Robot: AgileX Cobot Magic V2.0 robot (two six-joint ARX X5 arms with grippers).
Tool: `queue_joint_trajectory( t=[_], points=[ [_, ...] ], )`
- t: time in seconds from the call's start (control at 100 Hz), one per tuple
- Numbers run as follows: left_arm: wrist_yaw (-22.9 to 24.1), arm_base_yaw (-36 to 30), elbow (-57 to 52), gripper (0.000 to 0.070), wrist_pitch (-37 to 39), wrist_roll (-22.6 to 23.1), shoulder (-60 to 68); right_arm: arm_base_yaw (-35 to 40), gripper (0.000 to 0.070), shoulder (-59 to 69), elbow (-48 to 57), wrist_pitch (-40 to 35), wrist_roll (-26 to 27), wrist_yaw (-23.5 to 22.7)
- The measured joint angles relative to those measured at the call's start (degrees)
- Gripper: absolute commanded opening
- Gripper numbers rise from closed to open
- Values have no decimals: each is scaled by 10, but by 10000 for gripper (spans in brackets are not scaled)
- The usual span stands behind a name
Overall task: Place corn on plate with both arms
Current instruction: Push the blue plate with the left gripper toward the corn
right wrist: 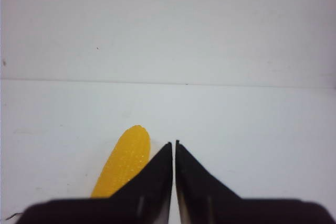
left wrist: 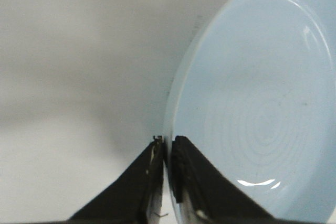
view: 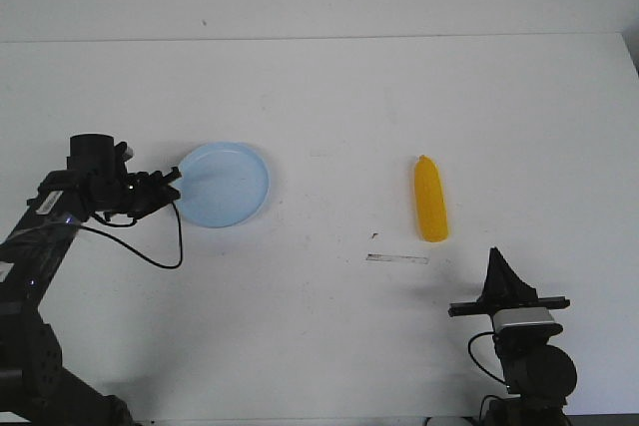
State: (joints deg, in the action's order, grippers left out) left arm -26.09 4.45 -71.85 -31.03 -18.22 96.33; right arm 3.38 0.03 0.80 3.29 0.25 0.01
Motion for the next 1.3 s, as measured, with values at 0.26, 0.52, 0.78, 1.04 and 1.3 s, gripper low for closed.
queue_joint_trajectory(
  t=[0.26, 0.52, 0.78, 1.04, 1.3],
  points=[
    [0, -127, 0, 1, 19, -26, -5, 0, 10, 0, 0, 0, 0, 0],
    [0, -246, 0, 1, 83, -70, 0, 0, 10, 0, 0, 0, 0, 0],
    [10, -262, 0, 3, 83, -82, 33, 0, 10, 0, 0, 0, 0, 0],
    [58, -252, 0, 5, 82, -81, 33, 0, 10, 0, 0, 0, 0, 0],
    [60, -251, 0, 218, 81, -80, 33, 0, 10, 0, 0, 0, 0, 0]
  ],
)
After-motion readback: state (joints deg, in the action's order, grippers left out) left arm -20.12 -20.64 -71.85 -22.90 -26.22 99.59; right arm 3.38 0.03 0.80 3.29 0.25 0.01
